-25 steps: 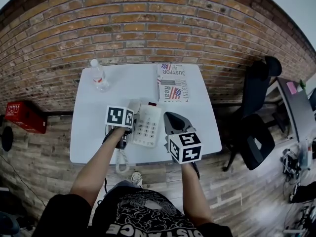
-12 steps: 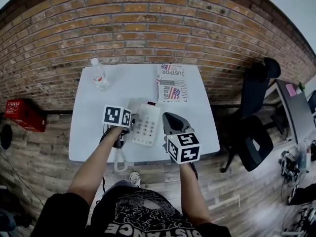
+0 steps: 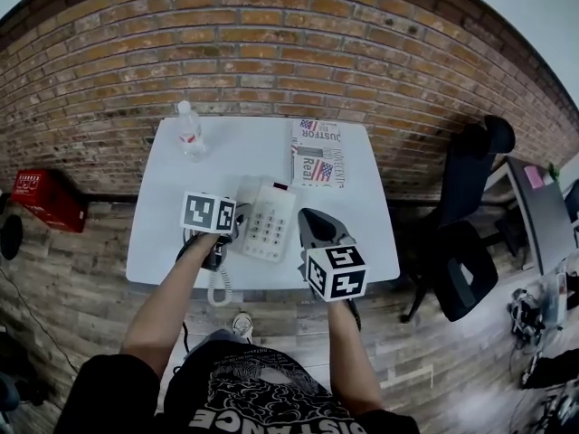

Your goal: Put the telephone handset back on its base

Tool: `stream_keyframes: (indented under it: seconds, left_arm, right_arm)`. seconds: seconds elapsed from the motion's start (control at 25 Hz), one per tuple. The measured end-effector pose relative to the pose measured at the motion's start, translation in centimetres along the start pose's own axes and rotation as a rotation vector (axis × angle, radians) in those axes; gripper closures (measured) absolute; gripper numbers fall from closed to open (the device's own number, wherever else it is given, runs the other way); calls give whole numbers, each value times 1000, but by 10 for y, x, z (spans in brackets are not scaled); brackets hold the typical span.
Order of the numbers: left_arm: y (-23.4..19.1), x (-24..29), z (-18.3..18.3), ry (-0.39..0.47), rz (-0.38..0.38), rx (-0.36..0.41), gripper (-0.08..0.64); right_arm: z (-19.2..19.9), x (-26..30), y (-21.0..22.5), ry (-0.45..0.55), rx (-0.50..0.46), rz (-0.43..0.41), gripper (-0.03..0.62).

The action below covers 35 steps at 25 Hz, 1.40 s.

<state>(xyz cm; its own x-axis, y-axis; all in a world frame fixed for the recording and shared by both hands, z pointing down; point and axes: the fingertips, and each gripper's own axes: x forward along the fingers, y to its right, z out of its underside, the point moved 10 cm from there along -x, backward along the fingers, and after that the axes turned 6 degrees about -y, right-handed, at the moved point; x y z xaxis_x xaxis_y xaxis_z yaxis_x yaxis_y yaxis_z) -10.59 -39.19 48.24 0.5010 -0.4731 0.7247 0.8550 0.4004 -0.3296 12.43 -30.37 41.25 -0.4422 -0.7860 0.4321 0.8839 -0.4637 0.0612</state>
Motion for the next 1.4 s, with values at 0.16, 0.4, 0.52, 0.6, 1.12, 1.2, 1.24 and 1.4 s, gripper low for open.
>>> stream_keyframes:
  seconds: [0.16,0.4,0.52,0.6,1.12,1.2,1.24,1.4]
  left_arm:
    - [3,-20,8,46,-12,4,313]
    - [18,-54,15,150,-18,38,324]
    - [28,-70,18,205,-15,69,330]
    - [35,-82,19,248,-12,90,339]
    - [70,-144,31,432,-12,242,457]
    - [74,-151,33,455,-11,254,487]
    - [75,-154,34,468,-13,262,500]
    - [79,-164,39,520,-18,279,535]
  right_arm:
    - [2,-9,-6,3,-11,-9,594]
    - [2,-23,-14,9,-35,-28,594]
    - [2,-30,-17,18,-42,-33,594]
    - [1,-34,-20,26,-50,-35,594]
    - [-12,-67,-28,115,-80,-65,595]
    - [-13,-70,-29,127,-87,-81,595]
    - [-13,-71,-30,127,-96,-86,595]
    - [-11,-76,-33,118,-131,-85,594]
